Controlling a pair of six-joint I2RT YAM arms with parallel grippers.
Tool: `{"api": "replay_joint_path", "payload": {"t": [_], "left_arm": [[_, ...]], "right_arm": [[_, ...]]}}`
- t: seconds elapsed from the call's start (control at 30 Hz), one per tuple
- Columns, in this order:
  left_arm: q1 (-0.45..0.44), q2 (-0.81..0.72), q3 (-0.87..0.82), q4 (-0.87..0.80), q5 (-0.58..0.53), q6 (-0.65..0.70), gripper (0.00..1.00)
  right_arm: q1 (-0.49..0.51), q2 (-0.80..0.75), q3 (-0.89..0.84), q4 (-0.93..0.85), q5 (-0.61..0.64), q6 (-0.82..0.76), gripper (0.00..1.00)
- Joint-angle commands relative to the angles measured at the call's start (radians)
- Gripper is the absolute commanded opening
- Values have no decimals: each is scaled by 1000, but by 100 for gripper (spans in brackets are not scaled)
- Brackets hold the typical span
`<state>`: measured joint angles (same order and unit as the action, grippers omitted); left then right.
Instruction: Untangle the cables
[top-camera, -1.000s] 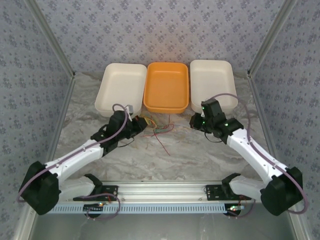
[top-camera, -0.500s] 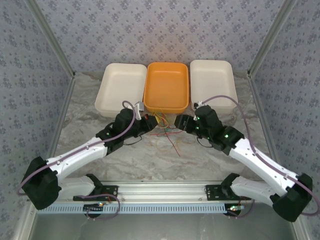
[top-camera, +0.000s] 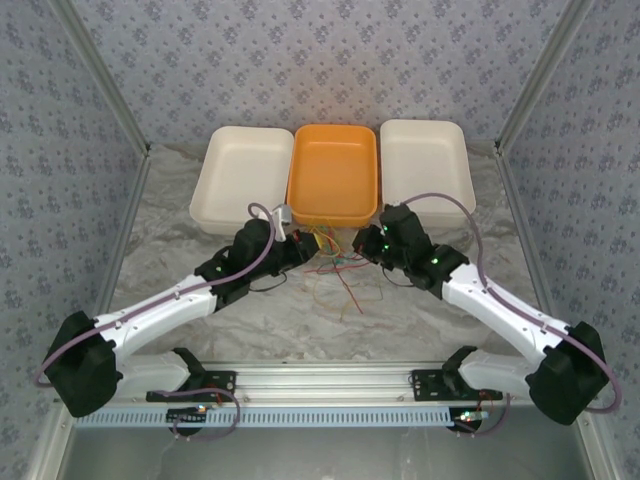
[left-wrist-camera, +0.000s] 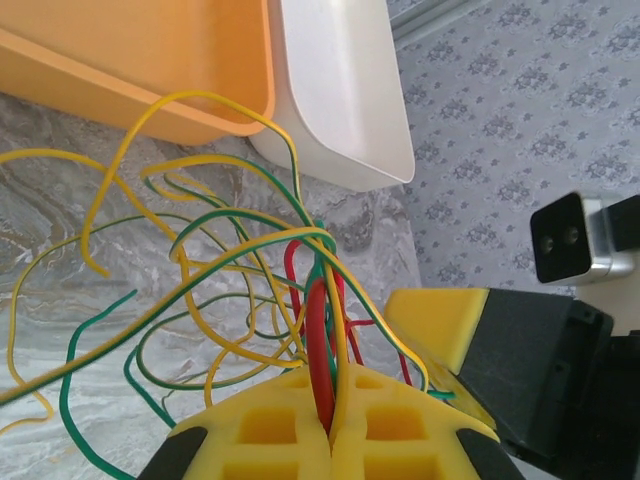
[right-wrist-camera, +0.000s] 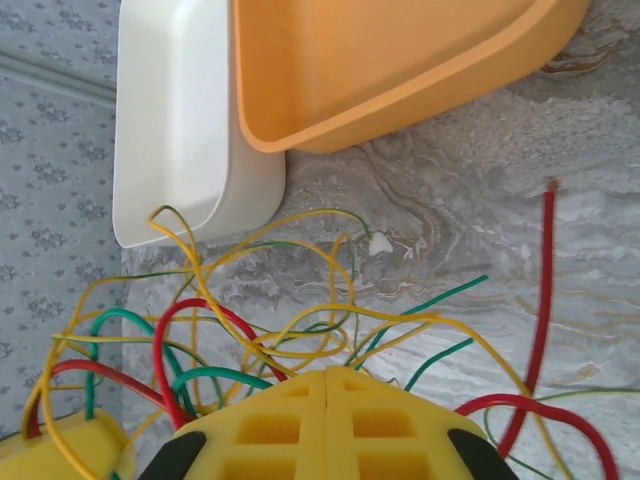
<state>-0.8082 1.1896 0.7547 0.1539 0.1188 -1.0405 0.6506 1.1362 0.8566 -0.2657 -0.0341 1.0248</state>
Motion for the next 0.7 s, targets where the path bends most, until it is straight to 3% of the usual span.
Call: {"api": "replay_joint_path", "payload": {"t": [0.0, 0.07, 0.1, 0.23, 0.37, 0.47, 0.57, 0.67], "left_arm": [[-4, -33, -4, 70, -25, -1, 0], [-2, -46, -16, 84, -32, -3, 0], [-1, -49, -21, 95, -33, -3, 0], [0, -46, -48, 165, -24, 1, 0], [-2, -35, -74, 247, -3, 0, 0], [-5, -26, -84, 287, 13, -4, 0], [-11, -24, -96, 320, 21, -9, 0], [-13, -26, -101, 333, 37, -15, 0]], "right_arm": [[-43, -91, -36, -72, 35, 16, 29], [-60, -156, -63, -90, 34, 25, 53], [-62, -194, -80, -82, 32, 38, 60], [-58, -308, -194, -7, -23, 224, 74], [-66, -288, -345, 304, -112, 460, 83], [-49, -197, -367, 497, -136, 557, 82], [-32, -119, -337, 568, -129, 588, 78], [-36, -70, -309, 587, -107, 599, 52]]}}
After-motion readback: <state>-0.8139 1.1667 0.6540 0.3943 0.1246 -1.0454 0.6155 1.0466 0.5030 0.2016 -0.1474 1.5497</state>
